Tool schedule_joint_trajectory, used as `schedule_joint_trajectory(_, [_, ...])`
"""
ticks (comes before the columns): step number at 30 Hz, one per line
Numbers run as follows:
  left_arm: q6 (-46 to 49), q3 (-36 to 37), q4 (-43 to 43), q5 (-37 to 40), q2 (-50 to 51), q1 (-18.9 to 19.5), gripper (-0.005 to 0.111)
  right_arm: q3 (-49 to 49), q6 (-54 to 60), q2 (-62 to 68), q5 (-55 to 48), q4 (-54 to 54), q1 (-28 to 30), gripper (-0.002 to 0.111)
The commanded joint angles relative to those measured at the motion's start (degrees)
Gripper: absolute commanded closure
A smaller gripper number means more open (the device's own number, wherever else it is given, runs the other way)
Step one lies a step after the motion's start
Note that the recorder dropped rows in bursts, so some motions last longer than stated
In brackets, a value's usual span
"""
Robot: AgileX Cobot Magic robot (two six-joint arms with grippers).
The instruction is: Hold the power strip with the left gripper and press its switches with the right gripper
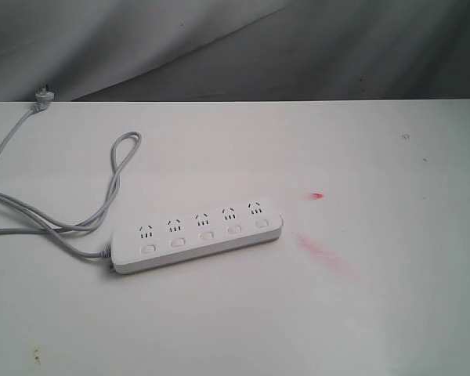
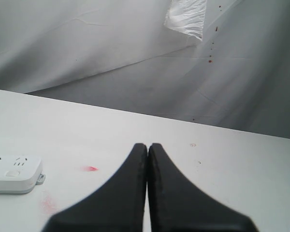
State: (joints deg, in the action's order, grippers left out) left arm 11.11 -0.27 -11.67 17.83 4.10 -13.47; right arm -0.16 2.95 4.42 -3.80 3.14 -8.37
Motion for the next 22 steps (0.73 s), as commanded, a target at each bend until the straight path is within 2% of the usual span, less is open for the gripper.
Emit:
schedule_joint_trajectory(1, [-0.2, 0.3, 0.0, 0.1, -0.3, -0.5, 0.107, 0.2, -0.2, 0.0, 0.1, 0.1, 0.4, 0.108])
schedule_joint_trajectory(22, [-0.2, 0.3, 0.0, 0.1, -0.3, -0.5, 0.107, 0.2, -0.2, 0.0, 0.1, -0.4, 0.4, 0.108])
